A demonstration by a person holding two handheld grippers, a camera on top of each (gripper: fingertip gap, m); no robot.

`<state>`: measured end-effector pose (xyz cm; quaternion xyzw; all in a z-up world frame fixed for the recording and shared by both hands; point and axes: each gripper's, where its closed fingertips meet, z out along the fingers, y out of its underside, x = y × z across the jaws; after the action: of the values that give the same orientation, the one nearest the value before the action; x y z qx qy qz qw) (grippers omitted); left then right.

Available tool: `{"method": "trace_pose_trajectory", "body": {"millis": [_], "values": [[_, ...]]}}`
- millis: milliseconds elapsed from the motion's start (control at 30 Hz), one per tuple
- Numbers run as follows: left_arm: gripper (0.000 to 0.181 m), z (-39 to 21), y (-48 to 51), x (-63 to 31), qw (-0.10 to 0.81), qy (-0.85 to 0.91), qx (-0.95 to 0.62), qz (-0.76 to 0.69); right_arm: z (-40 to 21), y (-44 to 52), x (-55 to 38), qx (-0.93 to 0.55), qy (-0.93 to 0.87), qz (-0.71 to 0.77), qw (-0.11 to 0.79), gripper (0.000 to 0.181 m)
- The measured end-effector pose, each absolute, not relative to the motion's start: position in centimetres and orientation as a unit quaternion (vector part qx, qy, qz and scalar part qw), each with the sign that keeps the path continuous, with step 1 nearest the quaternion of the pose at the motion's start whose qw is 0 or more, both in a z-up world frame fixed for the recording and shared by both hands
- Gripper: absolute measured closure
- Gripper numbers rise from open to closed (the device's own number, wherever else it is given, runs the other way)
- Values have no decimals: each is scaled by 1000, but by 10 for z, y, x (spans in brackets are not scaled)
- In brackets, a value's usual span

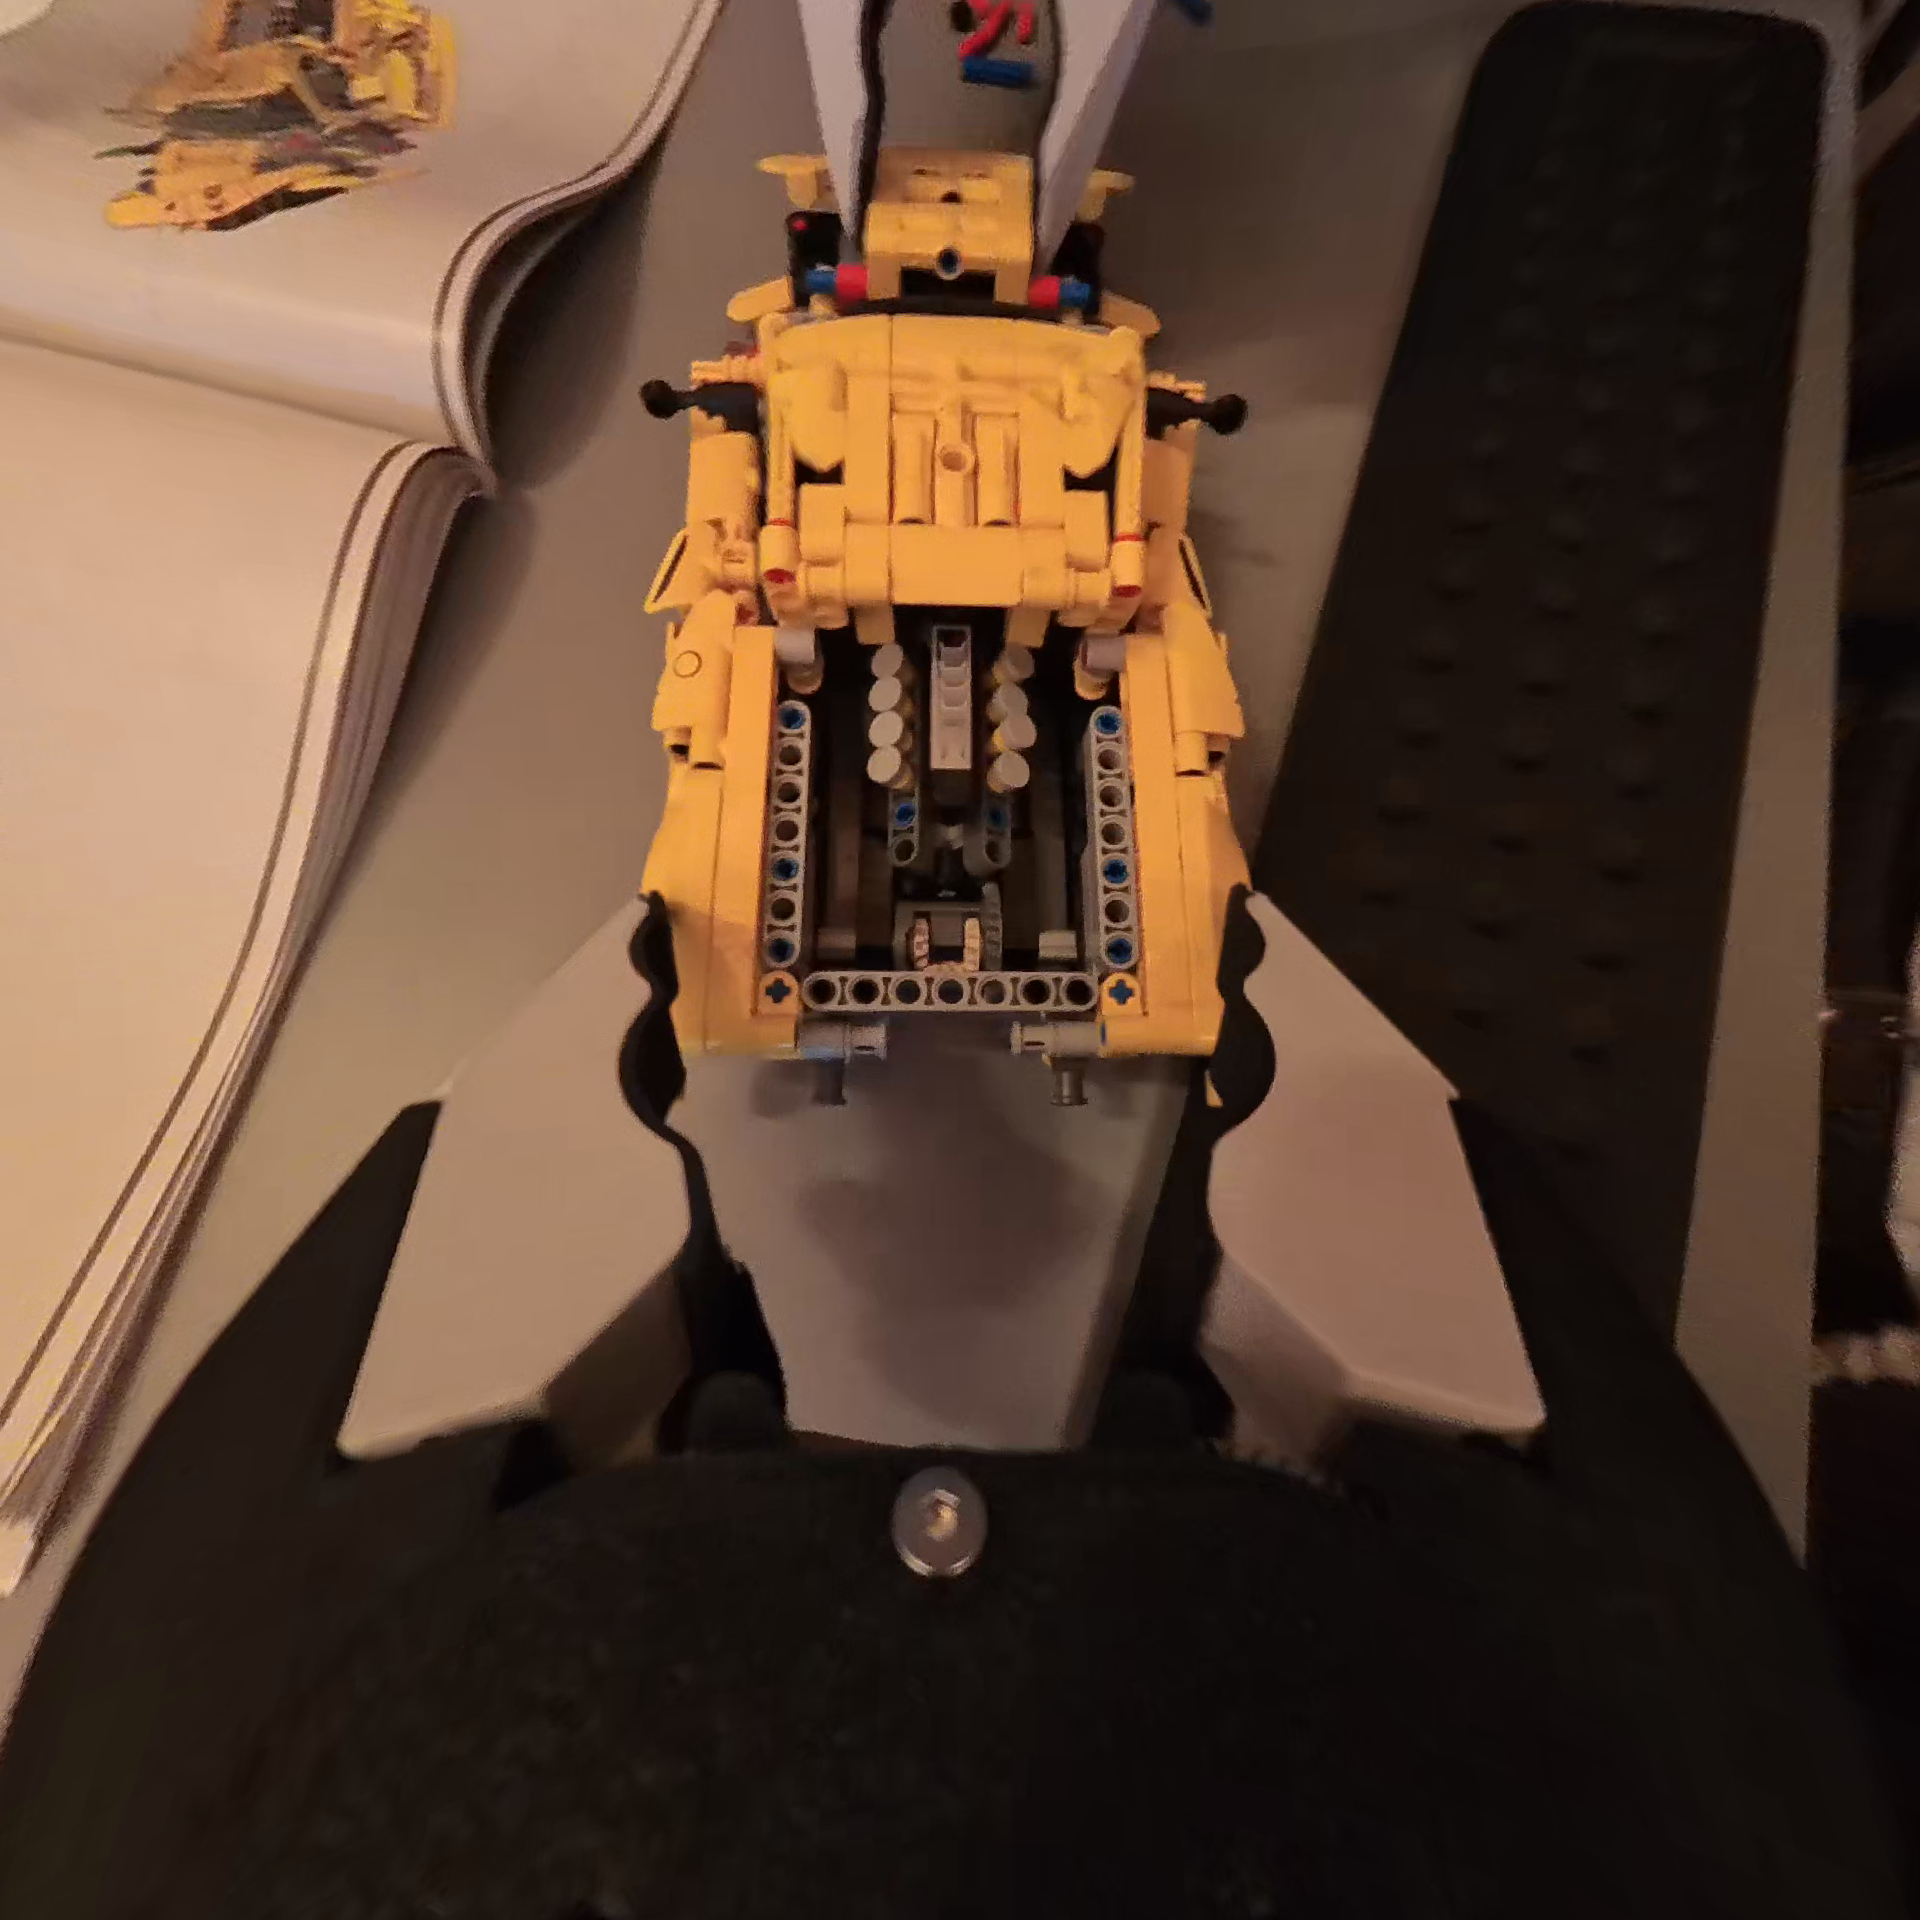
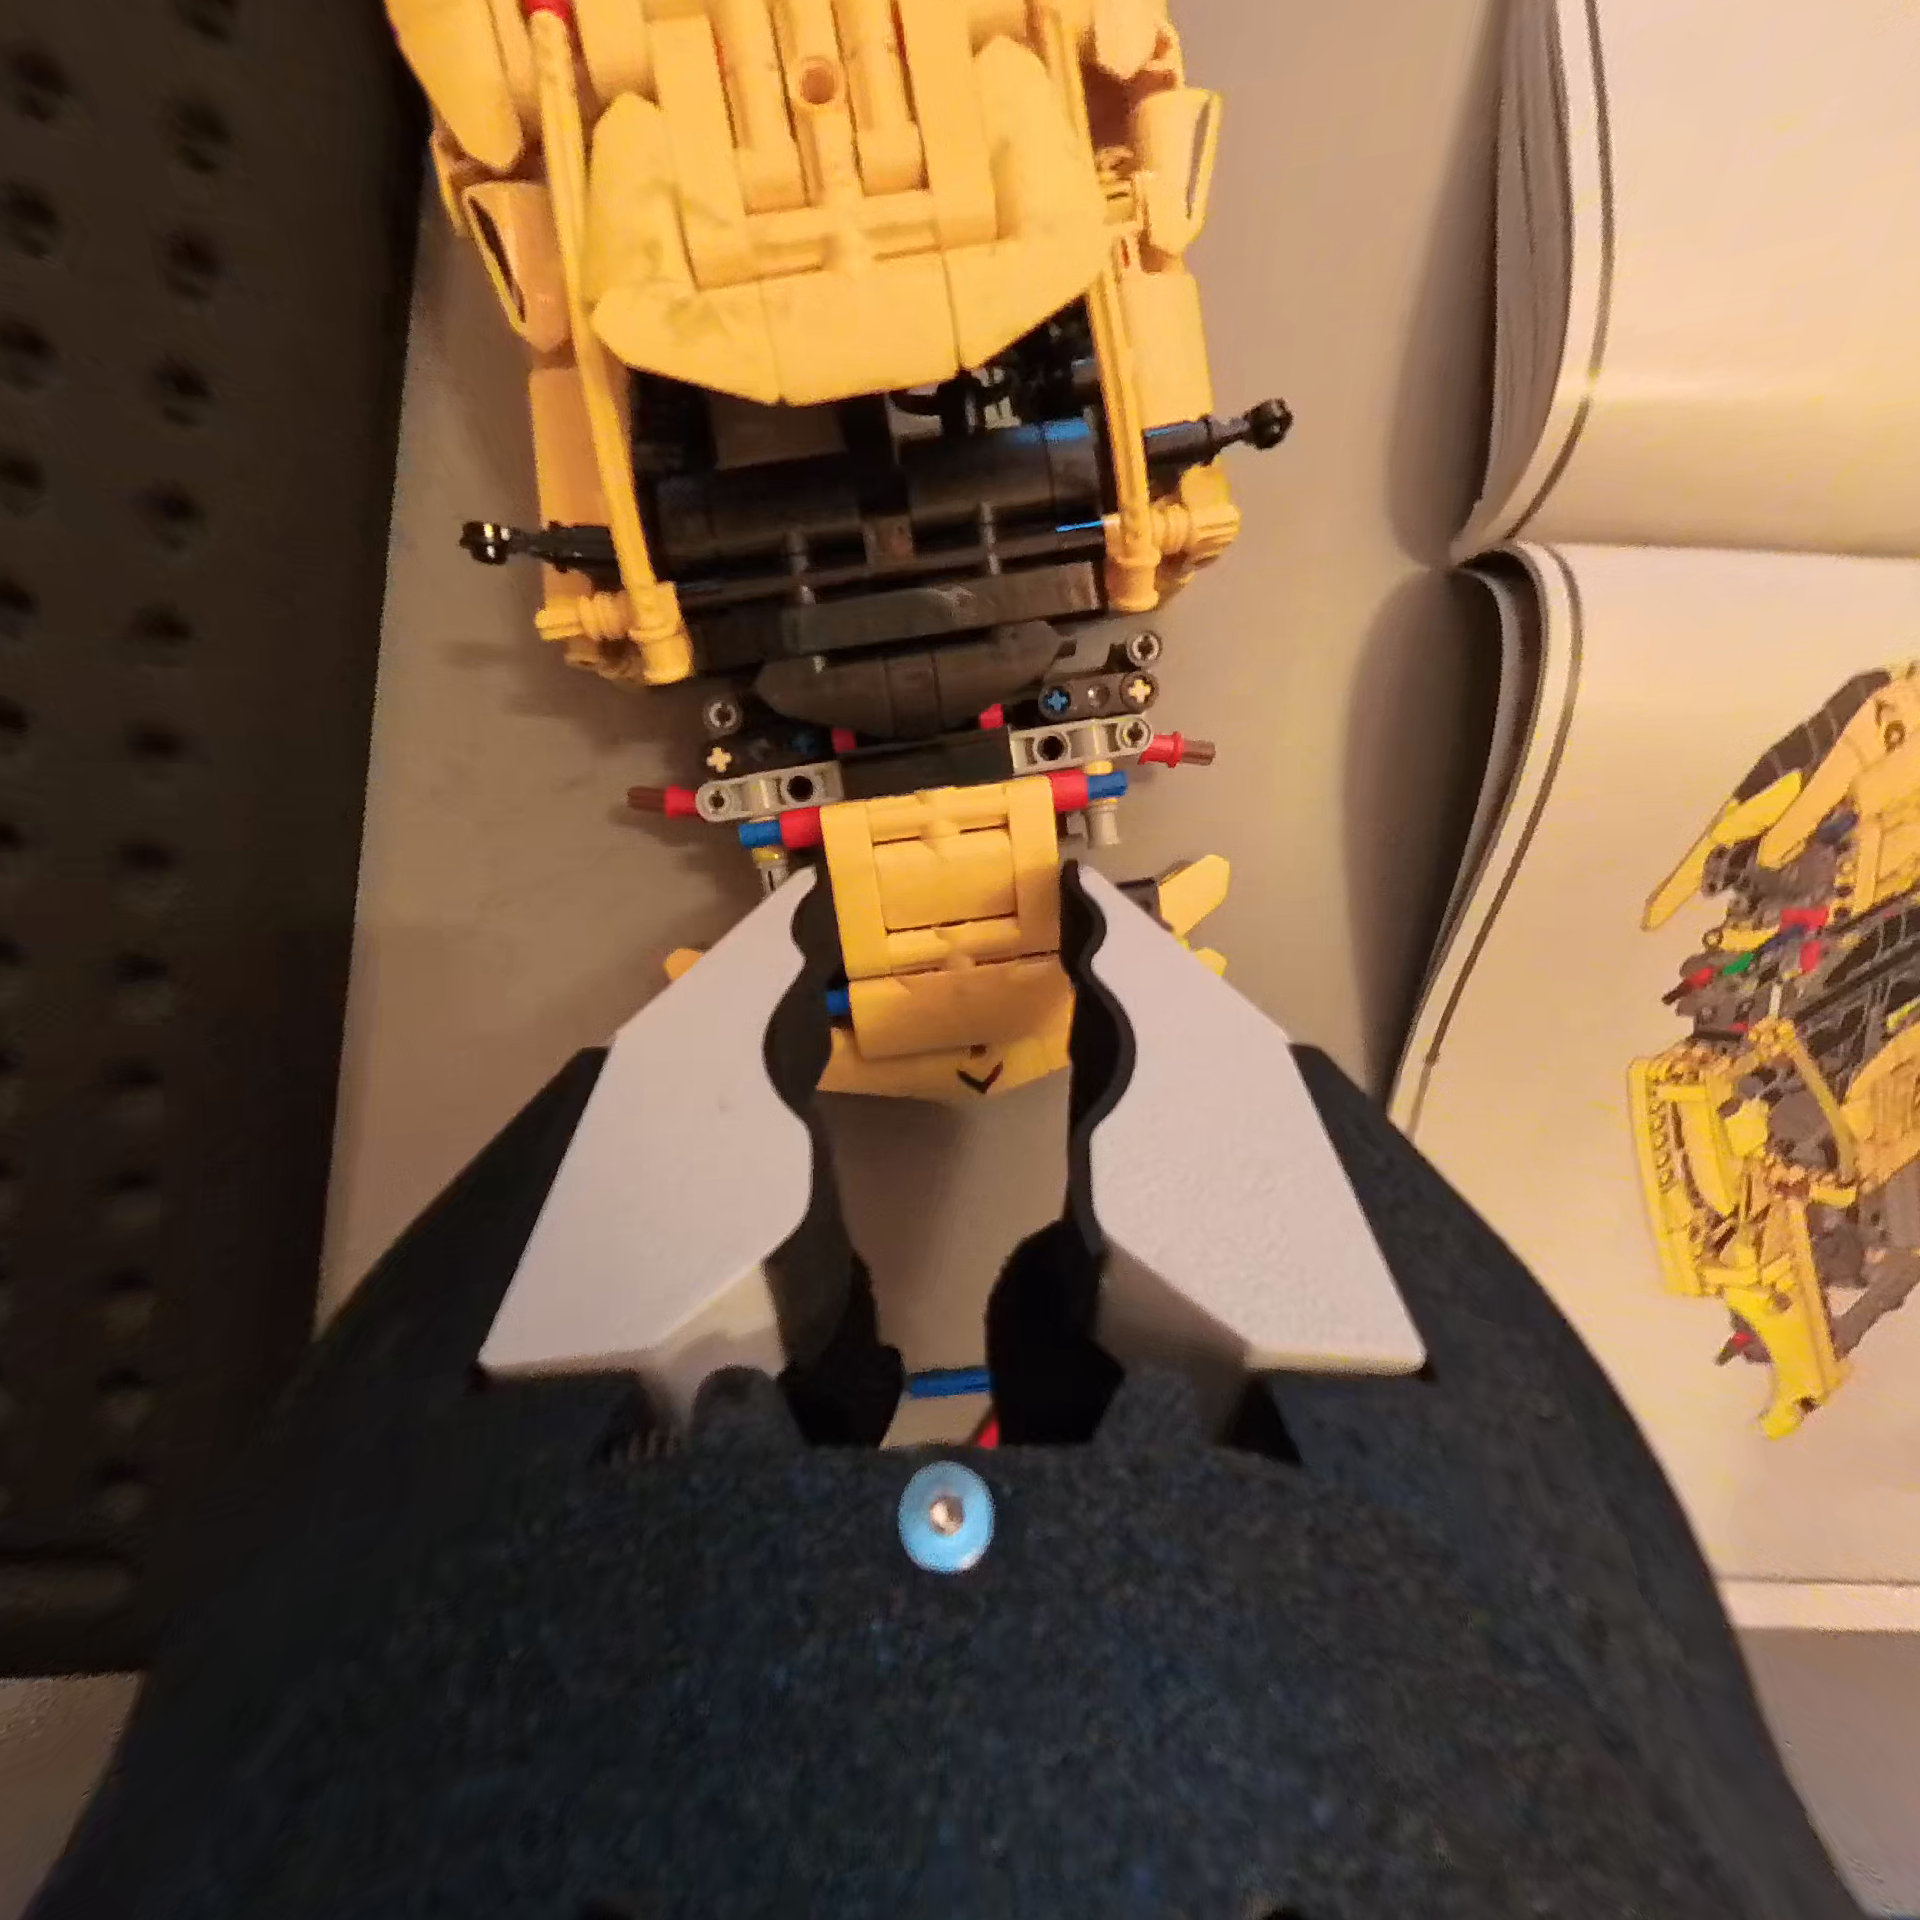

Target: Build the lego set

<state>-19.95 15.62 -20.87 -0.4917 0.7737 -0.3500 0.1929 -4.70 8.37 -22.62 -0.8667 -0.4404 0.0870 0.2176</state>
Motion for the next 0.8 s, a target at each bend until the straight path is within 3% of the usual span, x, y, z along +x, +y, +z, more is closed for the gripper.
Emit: {"method": "trace_pose_trajectory", "body": {"millis": [367, 467, 600, 700, 800], "values": [[81, -215, 191, -200, 240, 729, -560, -312, -220, 87, -50, -892, -325, 96, 299, 139], [101, -196, 206, -197, 293, 665, -595, -342, -183, 94, -45, -882, -224, 161, 383, 131], [110, -169, 222, -193, 361, 533, -626, -440, -136, 107, 1, -841, 9, 167, 515, 136], [116, -176, 231, -194, 372, 507, -634, -450, -131, 103, 30, -765, 151, 148, 609, 134], [116, -171, 230, -194, 369, 503, -624, -470, -151, 89, 41, -750, 209, 123, 616, 133]]}}
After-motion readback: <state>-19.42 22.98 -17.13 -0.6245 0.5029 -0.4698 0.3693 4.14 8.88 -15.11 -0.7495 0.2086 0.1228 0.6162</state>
